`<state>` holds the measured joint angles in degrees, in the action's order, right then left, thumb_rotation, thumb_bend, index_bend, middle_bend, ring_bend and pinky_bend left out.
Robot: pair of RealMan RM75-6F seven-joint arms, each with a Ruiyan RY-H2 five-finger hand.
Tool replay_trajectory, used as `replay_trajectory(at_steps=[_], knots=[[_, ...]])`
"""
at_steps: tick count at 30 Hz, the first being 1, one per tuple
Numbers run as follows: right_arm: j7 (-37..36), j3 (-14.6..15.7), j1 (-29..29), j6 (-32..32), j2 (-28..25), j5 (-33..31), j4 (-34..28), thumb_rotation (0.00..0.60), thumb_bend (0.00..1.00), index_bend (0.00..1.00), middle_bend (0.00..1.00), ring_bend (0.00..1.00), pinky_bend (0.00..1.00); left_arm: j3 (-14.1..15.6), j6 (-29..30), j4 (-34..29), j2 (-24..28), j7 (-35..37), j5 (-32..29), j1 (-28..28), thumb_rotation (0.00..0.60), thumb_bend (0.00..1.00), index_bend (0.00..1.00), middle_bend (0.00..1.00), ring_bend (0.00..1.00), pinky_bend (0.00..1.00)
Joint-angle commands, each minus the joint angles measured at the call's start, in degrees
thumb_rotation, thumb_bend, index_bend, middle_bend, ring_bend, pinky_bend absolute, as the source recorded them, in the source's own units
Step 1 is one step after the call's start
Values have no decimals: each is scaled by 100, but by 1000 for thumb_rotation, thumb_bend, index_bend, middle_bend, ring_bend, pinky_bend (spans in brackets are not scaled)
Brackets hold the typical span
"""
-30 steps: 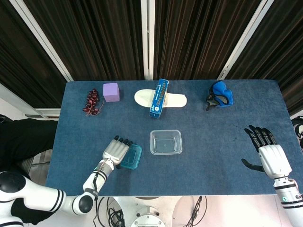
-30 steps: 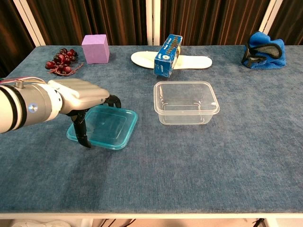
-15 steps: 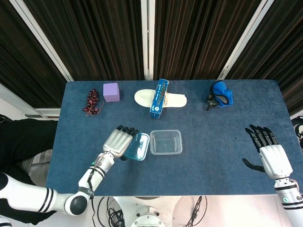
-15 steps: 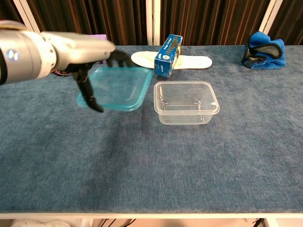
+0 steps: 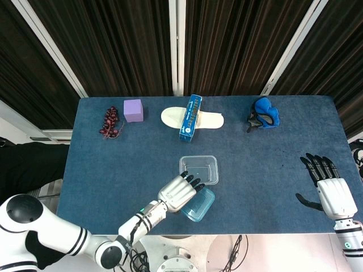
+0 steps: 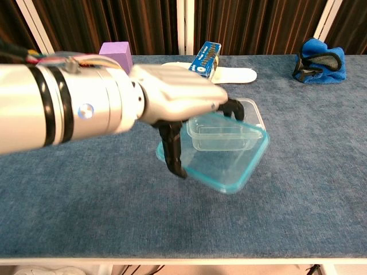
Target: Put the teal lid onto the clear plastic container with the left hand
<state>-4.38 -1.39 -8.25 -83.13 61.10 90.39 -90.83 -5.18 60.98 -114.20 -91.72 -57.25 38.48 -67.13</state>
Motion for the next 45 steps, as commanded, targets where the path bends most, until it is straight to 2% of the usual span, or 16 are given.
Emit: replay_trajectory(at_steps=[1,7,14,19,24,28,31,34,38,43,45], knots=[[-30,9,16,-4,21,-6,32,600,115,0,36,0,0,118,-32,49,-175,-131,-47,-118,600,72,355,348,222,184],[-68,-6,36,-24,45,-19,85,600,115,0,36,0,0,271,-5,290,-488,-323,-314,-279,600,65,354,348,222,184],[-85,-22,53,-24,45,-48,89,600,115,0,36,0,0,303,191,609,-638,-314,-455,-290,600,65,352,348,222,184],[-64,-37,53,-10,43,-68,66,600,115,0,36,0,0,313,413,662,-543,-292,-481,-213,600,65,351,347,222,184],[-22,-48,41,0,46,-56,22,600,115,0,36,0,0,280,406,444,-245,-177,-496,-156,600,65,351,347,222,183],[10,-47,56,-31,33,-34,3,600,115,0,36,0,0,76,305,161,149,11,-525,-177,600,65,348,347,222,184],[30,-51,72,-48,11,-42,-25,600,115,0,36,0,0,-230,301,134,297,106,-596,-279,600,64,345,343,222,182],[71,-58,71,-71,-11,-12,-71,600,115,0,36,0,0,-644,51,368,225,269,-1012,-510,600,64,345,341,222,182],[149,-48,60,-67,-40,44,-145,600,115,0,36,0,0,-1018,-105,904,-48,-17,-1995,-1087,600,61,341,340,222,184],[198,-40,58,-51,-75,56,-201,600,115,0,36,0,0,-1363,-30,1658,-475,-540,-3323,-1833,600,60,338,338,222,188],[193,-36,62,-57,-80,66,-204,600,115,0,36,0,0,-1426,13,1886,-598,-691,-3584,-2028,600,60,338,338,222,190]])
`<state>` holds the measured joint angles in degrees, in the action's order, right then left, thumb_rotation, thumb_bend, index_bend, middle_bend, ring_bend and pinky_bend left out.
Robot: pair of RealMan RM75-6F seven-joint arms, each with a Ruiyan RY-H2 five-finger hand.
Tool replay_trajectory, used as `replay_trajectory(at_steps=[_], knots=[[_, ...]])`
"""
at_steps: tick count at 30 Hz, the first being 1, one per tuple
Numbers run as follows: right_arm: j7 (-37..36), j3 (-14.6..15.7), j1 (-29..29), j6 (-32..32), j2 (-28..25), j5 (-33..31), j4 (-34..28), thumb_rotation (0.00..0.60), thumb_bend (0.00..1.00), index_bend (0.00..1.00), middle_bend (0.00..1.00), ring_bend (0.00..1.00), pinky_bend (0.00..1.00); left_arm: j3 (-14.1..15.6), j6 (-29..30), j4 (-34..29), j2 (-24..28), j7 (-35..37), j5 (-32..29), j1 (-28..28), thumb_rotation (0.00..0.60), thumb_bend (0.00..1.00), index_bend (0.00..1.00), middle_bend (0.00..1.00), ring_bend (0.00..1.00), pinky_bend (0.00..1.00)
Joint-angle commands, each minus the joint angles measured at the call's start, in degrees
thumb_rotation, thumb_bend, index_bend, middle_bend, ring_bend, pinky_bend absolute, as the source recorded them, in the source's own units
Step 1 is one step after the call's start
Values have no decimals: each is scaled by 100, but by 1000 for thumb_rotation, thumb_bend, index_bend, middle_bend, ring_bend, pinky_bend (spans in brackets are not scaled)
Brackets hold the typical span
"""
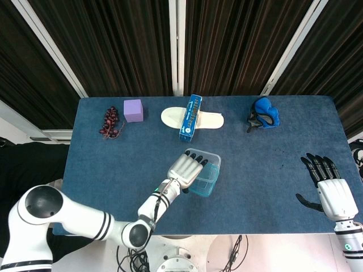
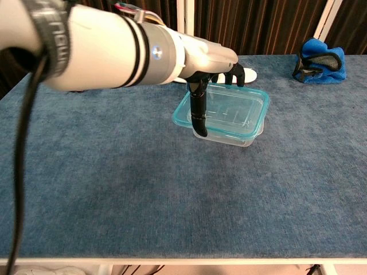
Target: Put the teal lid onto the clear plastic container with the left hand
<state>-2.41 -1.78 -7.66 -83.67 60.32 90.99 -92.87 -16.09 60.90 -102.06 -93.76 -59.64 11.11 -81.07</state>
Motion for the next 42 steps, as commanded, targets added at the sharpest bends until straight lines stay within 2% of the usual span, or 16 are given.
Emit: replay_trajectory(at_steps=[1,7,18,26,42], knots=[[-9,7,5,-5,-5,12,0,600,115,0,36,0,0,-356,51,763,-445,-507,-934,-707,600,59,338,337,222,190],[-57,10,24,-9,-6,-6,37,600,115,0,36,0,0,-484,324,1068,-645,-903,-1527,-1063,600,57,334,331,222,187],[-142,22,58,-52,13,11,109,600,115,0,36,0,0,-826,224,1889,-1066,-1186,-2188,-1335,600,46,333,319,204,183],[-247,21,83,-52,17,-28,197,600,115,0,36,0,0,-822,134,2329,-1228,-1422,-2365,-1317,600,47,333,318,204,171],[-225,2,83,-17,29,-75,191,600,115,0,36,0,0,-992,29,2565,-1363,-1817,-2466,-1364,600,47,327,311,189,158]])
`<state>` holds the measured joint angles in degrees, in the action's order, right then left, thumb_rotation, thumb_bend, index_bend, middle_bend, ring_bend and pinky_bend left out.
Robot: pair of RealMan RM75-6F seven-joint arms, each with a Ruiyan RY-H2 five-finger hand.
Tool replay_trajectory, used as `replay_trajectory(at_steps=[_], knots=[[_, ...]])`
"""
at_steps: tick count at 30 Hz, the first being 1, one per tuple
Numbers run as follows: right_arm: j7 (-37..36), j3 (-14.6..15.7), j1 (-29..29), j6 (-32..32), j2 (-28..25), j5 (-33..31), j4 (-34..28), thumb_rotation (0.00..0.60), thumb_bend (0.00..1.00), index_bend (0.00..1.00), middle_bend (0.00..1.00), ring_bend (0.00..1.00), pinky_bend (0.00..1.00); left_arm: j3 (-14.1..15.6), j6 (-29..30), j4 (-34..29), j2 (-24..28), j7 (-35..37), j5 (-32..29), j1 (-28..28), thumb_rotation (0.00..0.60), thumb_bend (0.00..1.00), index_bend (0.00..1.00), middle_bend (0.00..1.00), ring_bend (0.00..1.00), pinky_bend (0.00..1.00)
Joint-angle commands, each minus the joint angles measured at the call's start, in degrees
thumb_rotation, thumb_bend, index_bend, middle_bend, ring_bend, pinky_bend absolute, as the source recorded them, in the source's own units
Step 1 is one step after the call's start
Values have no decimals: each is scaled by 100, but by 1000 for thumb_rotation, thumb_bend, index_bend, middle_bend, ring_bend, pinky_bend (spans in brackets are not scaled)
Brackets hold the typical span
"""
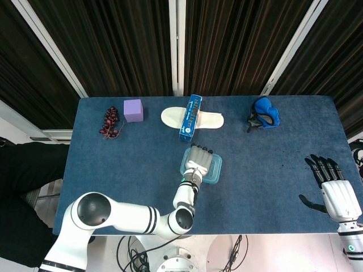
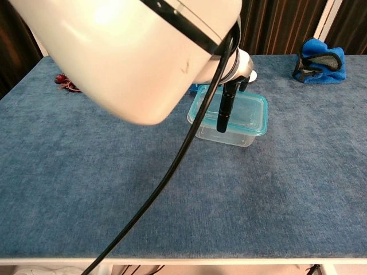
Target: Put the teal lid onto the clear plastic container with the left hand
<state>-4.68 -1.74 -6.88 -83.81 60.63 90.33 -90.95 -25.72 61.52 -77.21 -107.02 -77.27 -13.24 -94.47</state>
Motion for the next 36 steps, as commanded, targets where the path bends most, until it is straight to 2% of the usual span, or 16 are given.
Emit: replay_trajectory(at_steps=[1,16,36], knots=[[3,-3,8,-3,-4,-13,-2,600,115,0,36,0,0,-30,-41,124,-56,-88,-42,-35,600,48,327,311,189,158],[-59,-19,9,34,-12,-62,49,600,114,0,36,0,0,-233,-84,431,-191,-477,-252,-135,600,49,320,310,189,159],[-162,-20,49,11,7,-93,148,600,115,0,36,0,0,-386,-56,702,-450,-703,-176,-182,600,49,319,308,189,160]])
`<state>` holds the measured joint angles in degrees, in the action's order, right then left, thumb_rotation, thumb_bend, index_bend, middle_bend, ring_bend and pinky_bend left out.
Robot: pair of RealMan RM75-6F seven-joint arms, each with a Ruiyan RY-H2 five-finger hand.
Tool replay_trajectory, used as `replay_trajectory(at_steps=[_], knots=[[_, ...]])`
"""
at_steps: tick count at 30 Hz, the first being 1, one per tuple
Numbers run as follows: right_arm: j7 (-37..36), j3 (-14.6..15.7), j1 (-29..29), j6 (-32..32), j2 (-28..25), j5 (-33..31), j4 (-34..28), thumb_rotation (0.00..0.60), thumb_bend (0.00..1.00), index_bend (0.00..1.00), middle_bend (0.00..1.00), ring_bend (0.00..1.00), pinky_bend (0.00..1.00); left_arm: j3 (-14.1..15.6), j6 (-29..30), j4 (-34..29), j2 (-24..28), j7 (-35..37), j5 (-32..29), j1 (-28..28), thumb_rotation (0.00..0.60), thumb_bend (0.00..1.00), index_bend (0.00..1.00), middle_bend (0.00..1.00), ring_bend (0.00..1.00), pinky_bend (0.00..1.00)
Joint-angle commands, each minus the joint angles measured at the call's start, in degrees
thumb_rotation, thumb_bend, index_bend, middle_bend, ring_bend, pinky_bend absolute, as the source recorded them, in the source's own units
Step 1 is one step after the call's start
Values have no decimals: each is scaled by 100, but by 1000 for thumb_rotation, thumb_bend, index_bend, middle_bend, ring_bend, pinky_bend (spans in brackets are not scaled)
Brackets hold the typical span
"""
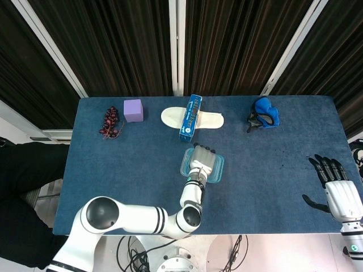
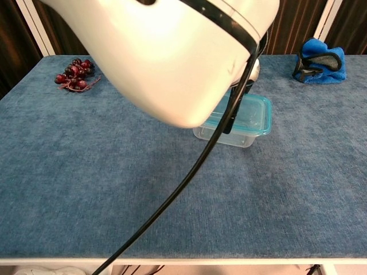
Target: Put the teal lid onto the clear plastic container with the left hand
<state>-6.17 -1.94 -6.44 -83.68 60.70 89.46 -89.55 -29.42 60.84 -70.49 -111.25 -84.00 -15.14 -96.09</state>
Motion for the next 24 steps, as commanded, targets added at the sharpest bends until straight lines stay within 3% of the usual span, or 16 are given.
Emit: replay_trajectory(at_steps=[1,24], knots=[[-23,0,7,-1,0,-10,14,600,115,0,36,0,0,-14,26,49,-40,-44,29,-28,600,49,319,308,189,160],[-157,4,28,-22,32,10,142,600,115,0,36,0,0,-106,264,180,-205,-326,202,66,600,49,319,308,189,160]])
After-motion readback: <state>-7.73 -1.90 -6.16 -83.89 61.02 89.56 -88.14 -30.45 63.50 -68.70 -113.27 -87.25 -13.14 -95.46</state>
